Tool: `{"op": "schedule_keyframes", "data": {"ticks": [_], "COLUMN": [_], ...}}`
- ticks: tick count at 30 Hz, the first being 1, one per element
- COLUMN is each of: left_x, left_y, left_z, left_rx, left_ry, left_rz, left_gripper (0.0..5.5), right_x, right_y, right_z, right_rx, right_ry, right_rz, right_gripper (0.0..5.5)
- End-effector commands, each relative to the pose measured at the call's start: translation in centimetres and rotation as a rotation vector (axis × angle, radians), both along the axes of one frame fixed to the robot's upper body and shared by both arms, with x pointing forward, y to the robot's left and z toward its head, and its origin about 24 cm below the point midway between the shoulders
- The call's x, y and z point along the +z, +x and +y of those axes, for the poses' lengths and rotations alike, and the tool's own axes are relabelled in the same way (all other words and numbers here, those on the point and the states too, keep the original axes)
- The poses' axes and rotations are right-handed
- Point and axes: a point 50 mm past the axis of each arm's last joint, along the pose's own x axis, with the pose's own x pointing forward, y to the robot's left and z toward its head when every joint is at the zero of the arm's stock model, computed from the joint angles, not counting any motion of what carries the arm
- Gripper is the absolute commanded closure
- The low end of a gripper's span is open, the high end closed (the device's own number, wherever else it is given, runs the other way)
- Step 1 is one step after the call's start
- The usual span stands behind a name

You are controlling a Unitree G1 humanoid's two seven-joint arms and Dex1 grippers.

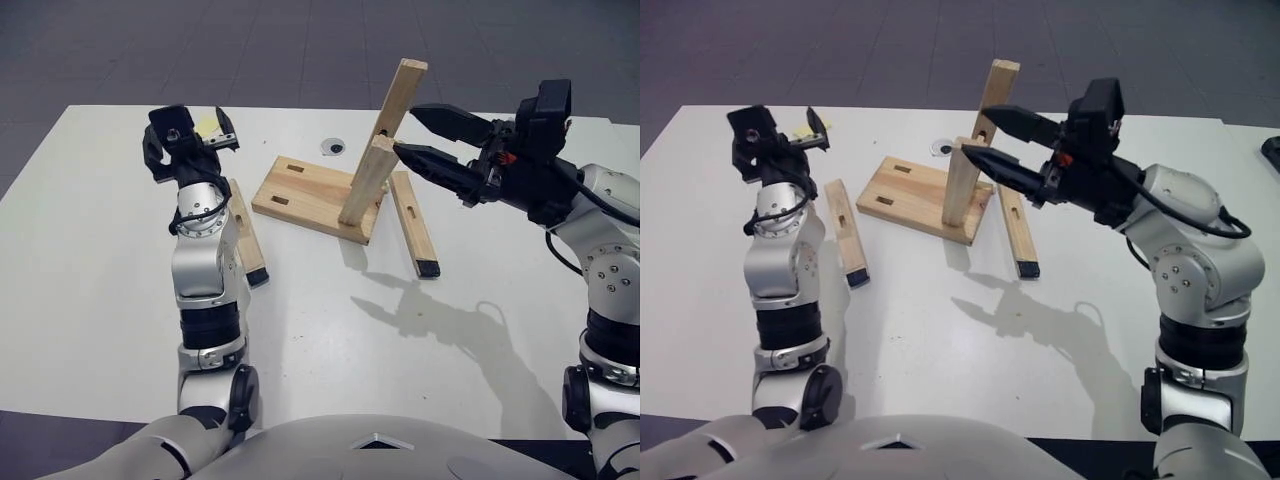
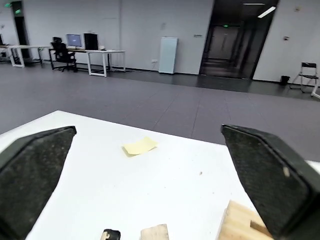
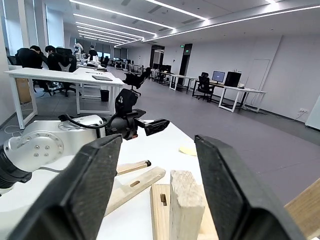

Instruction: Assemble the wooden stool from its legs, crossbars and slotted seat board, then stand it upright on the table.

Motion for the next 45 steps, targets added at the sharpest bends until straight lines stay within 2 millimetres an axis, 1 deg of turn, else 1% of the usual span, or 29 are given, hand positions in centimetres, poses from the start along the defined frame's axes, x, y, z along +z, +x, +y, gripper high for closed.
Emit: {"op": "schedule_keyframes", "data": {"ticks": [1,2,4,6,8,9,12,15,17,19,24,27,30,34,36,38,40,42,44,45], "left_x": [-1.8,-2.3,-3.6,-4.5,-4.9,-4.9,-4.8,-5.1,-5.7,-6.6,-9.0,-9.4,-9.0,-8.3,-7.4,-6.5,-5.1,-3.1,-0.4,1.2], "left_y": [1.4,1.6,1.6,1.6,1.8,2.0,3.0,3.6,3.9,3.9,3.4,2.8,1.7,0.2,-0.8,-1.8,-2.5,-2.7,-2.4,-2.1], "left_z": [1.5,2.1,3.0,4.0,4.5,4.6,4.9,4.6,3.9,3.4,3.0,2.2,0.8,-1.2,-2.3,-3.1,-3.0,-2.4,-1.4,-0.8], "left_rx": [-0.143,-0.180,-0.281,-0.359,-0.423,-0.442,-0.471,-0.496,-0.536,-0.586,-0.696,-0.788,-0.907,-1.004,-1.048,-1.081,-1.059,-0.990,-0.885,-0.821], "left_ry": [0.413,0.527,0.695,0.860,0.990,1.021,1.097,1.107,1.094,1.127,1.180,1.177,1.142,1.191,1.201,1.201,1.188,1.113,0.954,0.840], "left_rz": [0.171,0.204,0.293,0.355,0.376,0.376,0.373,0.357,0.343,0.344,0.401,0.373,0.292,0.189,0.124,0.083,0.053,0.034,0.000,-0.030], "left_gripper": [0.10,0.10,0.10,0.10,0.10,0.10,0.10,0.10,0.10,0.10,0.10,0.10,0.10,0.10,0.10,0.10,0.10,0.10,0.10,0.10], "right_x": [1.5,1.7,1.5,1.2,0.8,0.7,0.4,0.3,0.2,0.2,0.3,0.2,0.0,0.2,0.4,0.2,-0.8,-2.5,-4.6,-5.7], "right_y": [-0.3,-0.3,-0.4,-0.6,-0.7,-0.8,-1.0,-1.0,-1.0,-0.9,-0.7,-0.6,-0.3,-0.1,-0.2,-0.4,-0.6,-0.8,-0.9,-0.9], "right_z": [0.0,-0.1,-0.1,0.0,0.1,0.1,0.2,0.3,0.2,0.2,0.1,-0.2,-0.8,-1.7,-1.7,-1.2,-0.1,1.3,2.4,3.0], "right_rx": [-0.048,-0.066,-0.092,-0.106,-0.117,-0.123,-0.135,-0.147,-0.159,-0.168,-0.184,-0.197,-0.222,-0.253,-0.241,-0.218,-0.174,-0.126,-0.109,-0.111], "right_ry": [0.093,0.104,0.111,0.111,0.112,0.113,0.122,0.134,0.140,0.141,0.146,0.146,0.144,0.146,0.154,0.144,0.109,0.045,-0.044,-0.080], "right_rz": [-0.036,-0.041,-0.038,-0.027,-0.015,-0.009,0.002,0.007,0.010,0.013,0.010,0.017,0.027,0.020,0.021,0.036,0.091,0.165,0.247,0.285], "right_gripper": [2.19,1.99,1.70,1.52,1.22,1.06,0.56,0.14,0.11,0.11,0.11,0.11,0.11,0.11,0.11,0.11,0.11,0.11,0.11,0.11]}}
